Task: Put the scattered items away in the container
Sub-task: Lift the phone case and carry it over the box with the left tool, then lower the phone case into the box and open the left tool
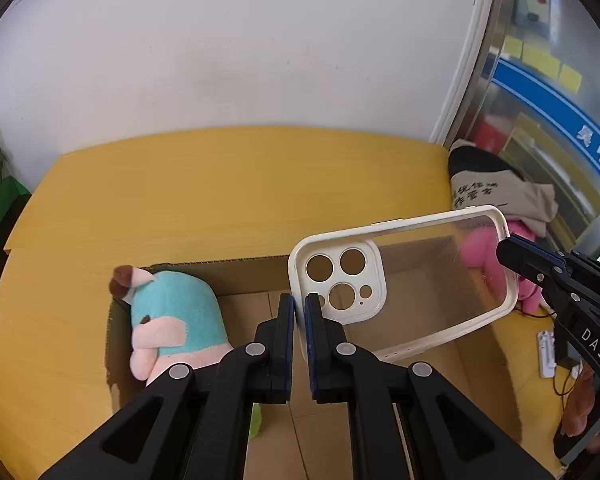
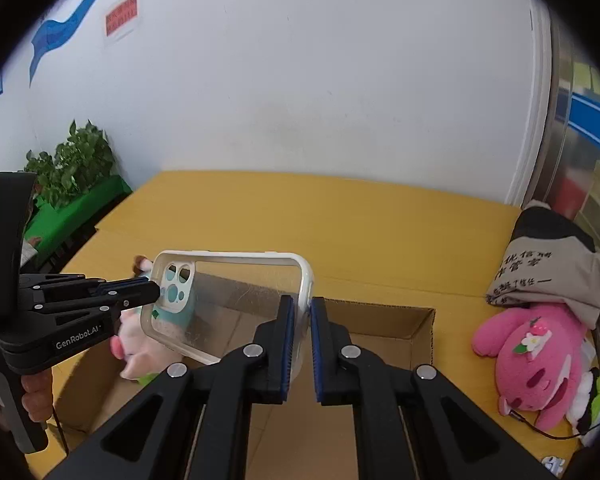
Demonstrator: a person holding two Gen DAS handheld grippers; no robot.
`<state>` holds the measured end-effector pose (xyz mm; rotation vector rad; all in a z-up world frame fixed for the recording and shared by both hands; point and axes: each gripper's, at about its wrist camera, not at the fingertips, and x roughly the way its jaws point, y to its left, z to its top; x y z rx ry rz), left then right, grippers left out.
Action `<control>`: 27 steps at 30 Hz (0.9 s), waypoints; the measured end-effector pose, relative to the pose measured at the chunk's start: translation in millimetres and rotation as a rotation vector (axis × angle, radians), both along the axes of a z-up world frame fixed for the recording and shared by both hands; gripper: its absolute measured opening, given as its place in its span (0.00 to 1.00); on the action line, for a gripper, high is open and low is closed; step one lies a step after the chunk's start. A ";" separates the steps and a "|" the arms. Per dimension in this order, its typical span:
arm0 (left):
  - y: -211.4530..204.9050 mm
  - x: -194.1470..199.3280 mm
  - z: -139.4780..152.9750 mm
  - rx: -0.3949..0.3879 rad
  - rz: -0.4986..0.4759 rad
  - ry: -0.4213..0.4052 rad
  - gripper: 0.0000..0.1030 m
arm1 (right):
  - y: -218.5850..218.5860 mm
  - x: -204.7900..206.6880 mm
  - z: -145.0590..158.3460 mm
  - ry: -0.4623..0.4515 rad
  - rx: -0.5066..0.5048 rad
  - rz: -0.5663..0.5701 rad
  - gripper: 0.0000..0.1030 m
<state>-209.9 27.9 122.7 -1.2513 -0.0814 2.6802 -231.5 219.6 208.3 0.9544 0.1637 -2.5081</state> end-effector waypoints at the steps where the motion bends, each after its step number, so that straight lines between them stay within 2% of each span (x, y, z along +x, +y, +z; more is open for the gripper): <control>1: 1.5 -5.2 -7.6 -0.004 0.000 -0.015 0.05 | -0.5 -6.2 -9.0 -0.015 0.007 0.001 0.07; 8: 9.2 -37.9 -69.0 -0.017 0.020 -0.146 0.04 | -5.0 -38.9 -78.4 -0.148 0.046 0.018 0.07; 12: 10.1 -49.8 -93.4 -0.042 0.030 -0.189 0.04 | -9.2 -51.3 -108.3 -0.210 0.057 0.016 0.07; 18: 10.6 -69.3 -122.4 -0.118 0.062 -0.263 0.04 | -21.1 -62.7 -139.7 -0.275 0.079 0.014 0.07; 19: 11.9 -71.9 -126.8 -0.136 0.092 -0.285 0.04 | -23.3 -64.6 -143.2 -0.282 0.083 0.013 0.07; 23: 21.6 -80.4 -138.6 -0.219 0.105 -0.309 0.04 | -27.4 -70.7 -162.1 -0.322 0.091 -0.006 0.07; 27: 24.2 -77.4 -137.4 -0.221 0.104 -0.301 0.07 | -25.0 -69.2 -174.4 -0.349 0.083 -0.010 0.12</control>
